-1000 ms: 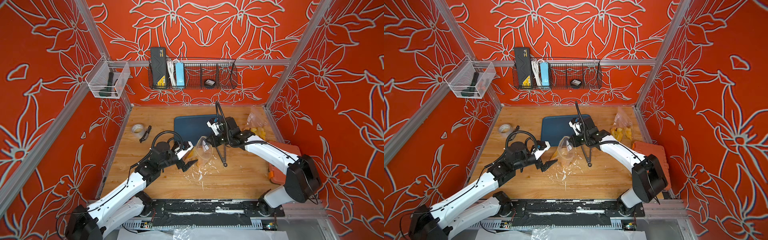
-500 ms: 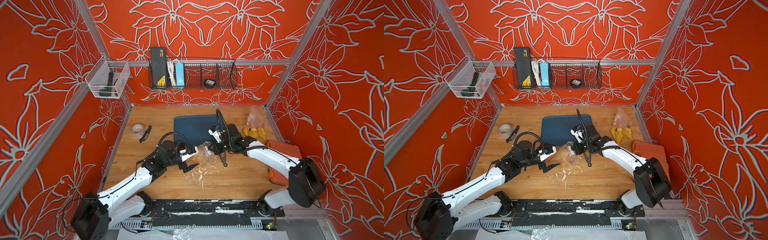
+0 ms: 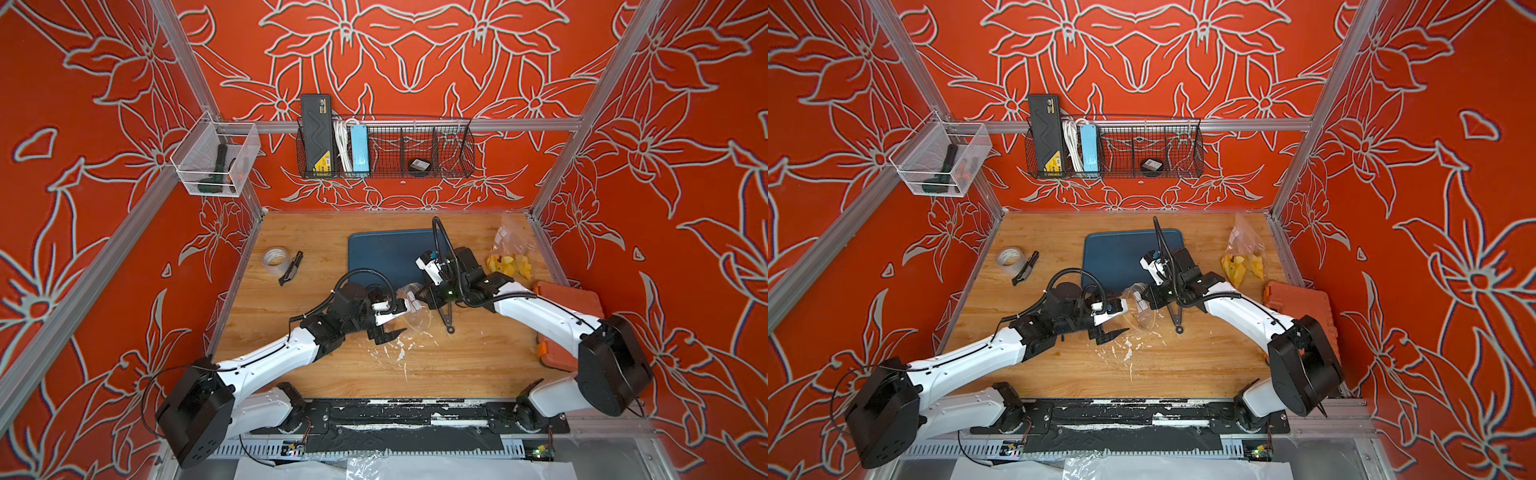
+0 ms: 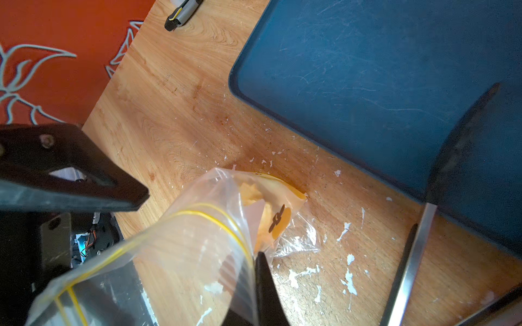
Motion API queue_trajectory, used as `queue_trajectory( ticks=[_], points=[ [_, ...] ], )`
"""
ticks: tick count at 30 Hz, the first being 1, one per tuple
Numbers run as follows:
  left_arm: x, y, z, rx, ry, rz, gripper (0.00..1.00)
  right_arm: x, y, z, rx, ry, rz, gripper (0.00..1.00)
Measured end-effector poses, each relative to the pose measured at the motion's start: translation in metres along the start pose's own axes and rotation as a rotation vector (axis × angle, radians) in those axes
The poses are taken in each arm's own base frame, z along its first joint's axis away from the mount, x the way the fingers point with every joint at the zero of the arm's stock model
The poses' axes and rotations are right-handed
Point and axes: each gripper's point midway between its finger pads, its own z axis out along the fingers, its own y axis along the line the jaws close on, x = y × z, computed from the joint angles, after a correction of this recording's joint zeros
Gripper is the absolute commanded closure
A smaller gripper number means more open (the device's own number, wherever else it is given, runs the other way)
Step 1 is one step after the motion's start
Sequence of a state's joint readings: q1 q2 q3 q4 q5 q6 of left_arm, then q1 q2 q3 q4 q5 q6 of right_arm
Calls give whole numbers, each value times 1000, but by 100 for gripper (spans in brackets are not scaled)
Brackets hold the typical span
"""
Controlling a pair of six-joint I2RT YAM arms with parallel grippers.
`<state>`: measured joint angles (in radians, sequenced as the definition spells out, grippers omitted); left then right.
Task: Put the cookies into a resealable bag to prevent moisture
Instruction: Place the ziploc bag at the center of the board.
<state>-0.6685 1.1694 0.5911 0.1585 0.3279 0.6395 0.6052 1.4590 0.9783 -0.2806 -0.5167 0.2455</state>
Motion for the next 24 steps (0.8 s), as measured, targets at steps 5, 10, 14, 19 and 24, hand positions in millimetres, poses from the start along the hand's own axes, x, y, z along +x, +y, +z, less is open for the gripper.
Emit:
queue_trajectory(
  ticks=[5, 10, 14, 19, 24],
  points=[
    [-5, 6, 2, -13, -6, 19, 26, 0, 0, 0, -1, 0, 0, 100],
    [-14, 9, 2, -17, -28, 23, 57, 0, 0, 0, -1, 0, 0, 100],
    [-14, 8, 2, -12, -31, 33, 73, 0, 0, 0, 0, 0, 0, 100],
    [-14, 8, 1, -12, -32, 29, 91, 0, 0, 0, 3, -1, 0, 100],
    [-16, 9, 0, -15, -36, 31, 100, 0, -1, 0, 4, -1, 0, 100]
  ],
)
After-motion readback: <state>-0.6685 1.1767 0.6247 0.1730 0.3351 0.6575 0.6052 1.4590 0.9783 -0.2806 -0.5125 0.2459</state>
